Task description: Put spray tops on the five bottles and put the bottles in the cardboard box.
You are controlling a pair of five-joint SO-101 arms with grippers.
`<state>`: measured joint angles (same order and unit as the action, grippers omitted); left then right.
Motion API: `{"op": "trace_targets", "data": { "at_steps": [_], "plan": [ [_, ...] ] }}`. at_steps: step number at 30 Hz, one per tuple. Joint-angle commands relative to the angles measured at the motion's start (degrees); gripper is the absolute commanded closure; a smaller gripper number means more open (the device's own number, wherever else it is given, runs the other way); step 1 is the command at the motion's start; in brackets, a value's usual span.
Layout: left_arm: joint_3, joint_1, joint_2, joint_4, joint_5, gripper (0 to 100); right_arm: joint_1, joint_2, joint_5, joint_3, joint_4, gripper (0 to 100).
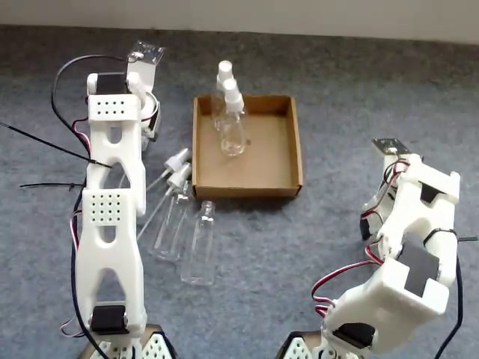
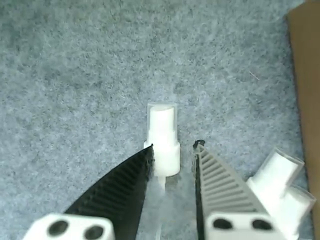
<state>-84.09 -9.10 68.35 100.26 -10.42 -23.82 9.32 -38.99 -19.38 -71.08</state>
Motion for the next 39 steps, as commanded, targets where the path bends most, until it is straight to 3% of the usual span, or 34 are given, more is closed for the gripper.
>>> {"op": "trace_targets", "data": {
  "at_steps": [1,10,18,23,27,33,39],
  "plan": [
    [-0.22,0.31,-0.66,0.18,-0.26,87,0.31,-0.40,0.44,2.51,0.66,92.1],
    [-0.22,0.22,-0.84,0.26,-0.26,87,0.57,0.31,4.66,11.30,2.15,89.4],
    [-0.22,-0.40,-0.92,0.26,-0.26,87,1.10,8.13,9.23,30.64,-7.78,89.4],
    [-0.13,1.63,-0.66,0.26,-0.26,86,5.49,11.65,12.31,38.55,-9.80,89.4],
    [-0.57,1.54,-1.01,0.18,-0.53,86,8.40,14.99,12.48,39.52,-10.33,88.6],
    [-0.84,0.92,-0.57,-0.26,-3.25,86,8.31,16.40,12.48,39.96,-15.87,79.2],
    [-1.01,-1.01,-0.66,-6.33,-3.34,86,6.55,12.18,10.46,39.78,-19.74,78.9]
  ]
}}
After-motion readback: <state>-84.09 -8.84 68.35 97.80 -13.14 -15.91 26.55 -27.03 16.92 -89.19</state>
